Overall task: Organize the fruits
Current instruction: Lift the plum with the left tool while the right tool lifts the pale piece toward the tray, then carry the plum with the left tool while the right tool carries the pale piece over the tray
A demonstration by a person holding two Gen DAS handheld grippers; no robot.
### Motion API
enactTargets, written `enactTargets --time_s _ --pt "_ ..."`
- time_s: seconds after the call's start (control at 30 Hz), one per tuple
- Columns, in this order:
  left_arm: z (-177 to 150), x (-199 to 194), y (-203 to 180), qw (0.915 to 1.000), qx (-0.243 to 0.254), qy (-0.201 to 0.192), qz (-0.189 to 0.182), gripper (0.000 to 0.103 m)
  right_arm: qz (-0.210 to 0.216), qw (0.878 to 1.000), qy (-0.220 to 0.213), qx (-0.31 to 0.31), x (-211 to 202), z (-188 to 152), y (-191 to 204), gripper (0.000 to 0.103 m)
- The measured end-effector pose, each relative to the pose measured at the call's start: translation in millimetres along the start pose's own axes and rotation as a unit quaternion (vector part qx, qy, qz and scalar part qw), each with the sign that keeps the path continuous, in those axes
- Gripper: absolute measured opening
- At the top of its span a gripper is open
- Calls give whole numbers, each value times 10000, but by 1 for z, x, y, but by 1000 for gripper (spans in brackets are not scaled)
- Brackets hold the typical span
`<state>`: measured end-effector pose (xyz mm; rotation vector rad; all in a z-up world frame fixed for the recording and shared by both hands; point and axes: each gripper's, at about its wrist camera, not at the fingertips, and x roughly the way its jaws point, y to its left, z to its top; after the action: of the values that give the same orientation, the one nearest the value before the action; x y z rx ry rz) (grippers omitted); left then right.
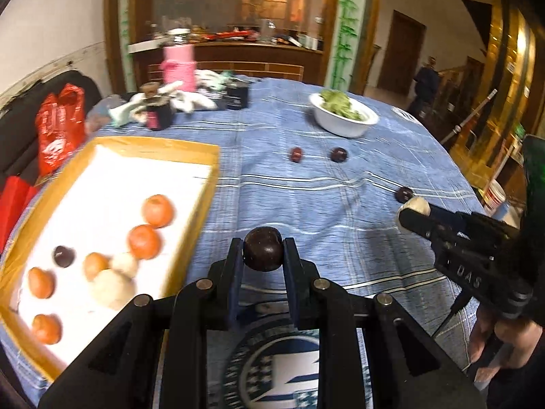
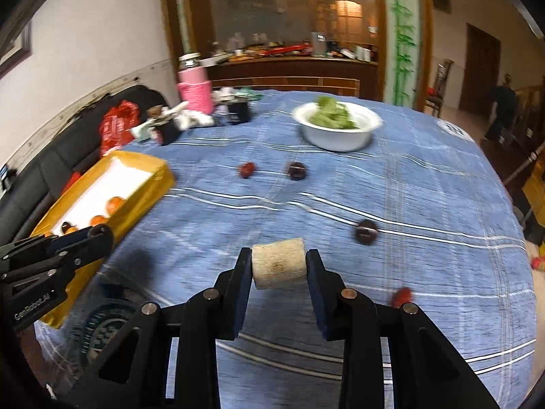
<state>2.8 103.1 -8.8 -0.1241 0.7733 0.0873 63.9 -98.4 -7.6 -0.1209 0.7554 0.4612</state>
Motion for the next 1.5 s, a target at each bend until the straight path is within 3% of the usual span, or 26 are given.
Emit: enactTargets --time_s 0.23,0.43,0.7,1.1,1.5 --pt "-5 -17 35 9990 -335 -131 248 20 333 9989 -56 -331 1 6 59 32" --pt "-9 -24 47 9987 -423 -181 223 20 512 9975 -96 -487 -1 7 94 32" --pt "-17 -34 59 9979 -581 -243 148 20 533 9968 -112 -584 -6 4 118 32" --pt "-29 -51 86 9949 -887 -365 326 20 721 9949 -184 -678 -11 -2 139 32" --pt "-40 -58 85 9948 -761 -420 531 20 1117 9908 -301 -707 -15 -20 160 32"
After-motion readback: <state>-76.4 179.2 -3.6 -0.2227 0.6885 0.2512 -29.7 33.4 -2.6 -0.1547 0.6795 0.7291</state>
